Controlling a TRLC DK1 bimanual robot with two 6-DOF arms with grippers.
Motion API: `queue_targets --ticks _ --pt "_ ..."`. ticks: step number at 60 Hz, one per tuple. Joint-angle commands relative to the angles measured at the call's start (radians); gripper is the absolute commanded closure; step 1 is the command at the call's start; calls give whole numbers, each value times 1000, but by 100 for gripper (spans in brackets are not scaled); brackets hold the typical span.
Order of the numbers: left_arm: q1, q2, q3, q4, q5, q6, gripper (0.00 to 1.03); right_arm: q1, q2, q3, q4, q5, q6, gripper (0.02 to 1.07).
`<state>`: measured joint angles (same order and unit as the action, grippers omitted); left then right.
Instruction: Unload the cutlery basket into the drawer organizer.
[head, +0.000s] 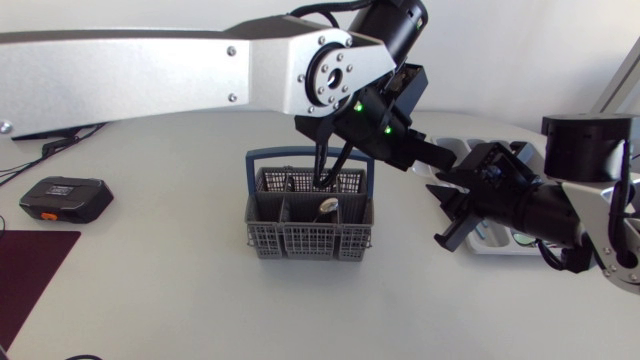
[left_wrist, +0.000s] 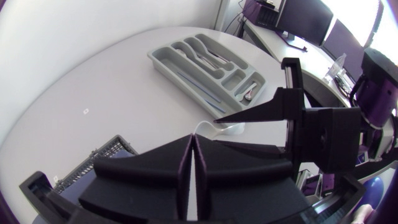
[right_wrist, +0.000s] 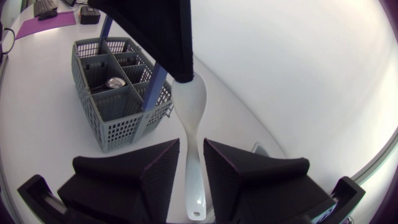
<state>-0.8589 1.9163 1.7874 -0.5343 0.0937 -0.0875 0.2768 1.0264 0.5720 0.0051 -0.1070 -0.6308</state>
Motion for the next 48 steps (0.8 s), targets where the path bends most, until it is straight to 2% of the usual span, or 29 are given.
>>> queue_targets --ticks 1,3,8,22,34,48 --pt "8 12 30 -12 11 -29 100 10 12 -11 18 0 23 91" --pt "8 12 29 -12 12 -29 100 10 12 -12 24 -2 22 94" --pt "12 10 29 -12 21 -31 100 10 21 -11 27 -2 20 94" --pt "31 -10 33 -13 58 -34 61 10 21 -14 13 -30 8 95" --pt "34 -31 53 -13 58 -37 34 7 1 -26 -19 -56 -4 95" --pt "67 -82 55 -4 54 -17 26 -54 -26 -50 -76 -135 -49 95"
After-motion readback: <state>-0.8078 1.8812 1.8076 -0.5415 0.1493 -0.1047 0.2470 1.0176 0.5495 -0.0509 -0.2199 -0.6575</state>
